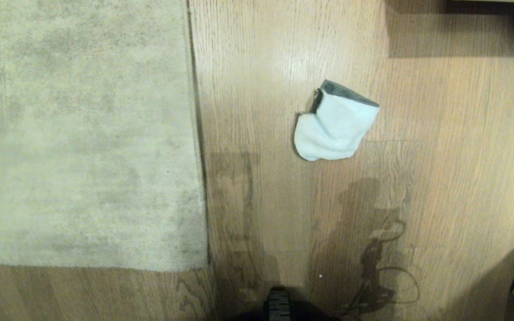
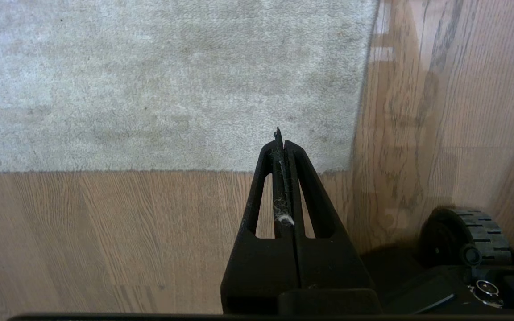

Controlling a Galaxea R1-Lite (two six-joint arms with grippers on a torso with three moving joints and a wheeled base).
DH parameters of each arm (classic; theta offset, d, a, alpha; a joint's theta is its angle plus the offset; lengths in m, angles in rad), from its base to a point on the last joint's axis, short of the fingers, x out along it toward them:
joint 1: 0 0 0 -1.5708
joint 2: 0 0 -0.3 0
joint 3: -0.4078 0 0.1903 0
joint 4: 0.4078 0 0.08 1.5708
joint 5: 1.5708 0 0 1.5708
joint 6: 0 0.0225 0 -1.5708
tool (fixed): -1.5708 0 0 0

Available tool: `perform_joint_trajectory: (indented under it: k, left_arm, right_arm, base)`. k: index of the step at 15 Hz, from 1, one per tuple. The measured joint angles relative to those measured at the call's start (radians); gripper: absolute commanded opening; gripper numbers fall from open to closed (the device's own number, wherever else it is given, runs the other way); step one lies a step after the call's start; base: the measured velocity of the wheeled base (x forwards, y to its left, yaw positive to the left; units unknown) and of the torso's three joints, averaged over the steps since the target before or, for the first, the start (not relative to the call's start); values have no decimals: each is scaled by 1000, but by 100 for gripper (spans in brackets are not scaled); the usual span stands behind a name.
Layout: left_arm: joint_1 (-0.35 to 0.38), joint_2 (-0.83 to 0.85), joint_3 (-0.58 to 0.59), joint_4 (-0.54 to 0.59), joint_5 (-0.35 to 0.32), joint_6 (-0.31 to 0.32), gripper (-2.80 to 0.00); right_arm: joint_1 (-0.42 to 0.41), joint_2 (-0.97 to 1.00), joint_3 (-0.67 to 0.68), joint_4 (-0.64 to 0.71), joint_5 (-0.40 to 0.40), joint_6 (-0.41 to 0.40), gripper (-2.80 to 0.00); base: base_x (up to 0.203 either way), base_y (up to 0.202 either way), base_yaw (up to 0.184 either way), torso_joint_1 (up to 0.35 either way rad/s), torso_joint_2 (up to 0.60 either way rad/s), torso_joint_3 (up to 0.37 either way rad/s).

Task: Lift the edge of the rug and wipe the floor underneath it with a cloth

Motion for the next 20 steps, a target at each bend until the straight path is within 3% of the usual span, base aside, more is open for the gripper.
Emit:
perform_joint_trajectory:
  k: [4, 7, 16, 17, 20]
  left_arm:
    - [0, 0, 0, 0, 0, 0, -280]
    - [0, 0, 0, 0, 1, 0, -280]
    - [0, 0, 0, 0, 0, 0, -280]
    - [0, 0, 0, 0, 1, 0, -280]
    - [0, 0, 0, 0, 1, 0, -280]
  right_arm:
    - [0, -7, 0, 1, 2, -58, 0]
    - [0, -9, 0, 1, 2, -24, 0]
    - [0, -9, 0, 1, 1, -28, 0]
    - [0, -9, 0, 1, 1, -27, -280]
    - [0, -8, 0, 1, 1, -25, -280]
  base:
    - [0, 0, 0, 0, 0, 0]
    - [0, 0, 0, 0, 0, 0]
    - [0, 0, 0, 0, 0, 0]
    - [0, 0, 0, 0, 0, 0]
    - [0, 0, 0, 0, 0, 0]
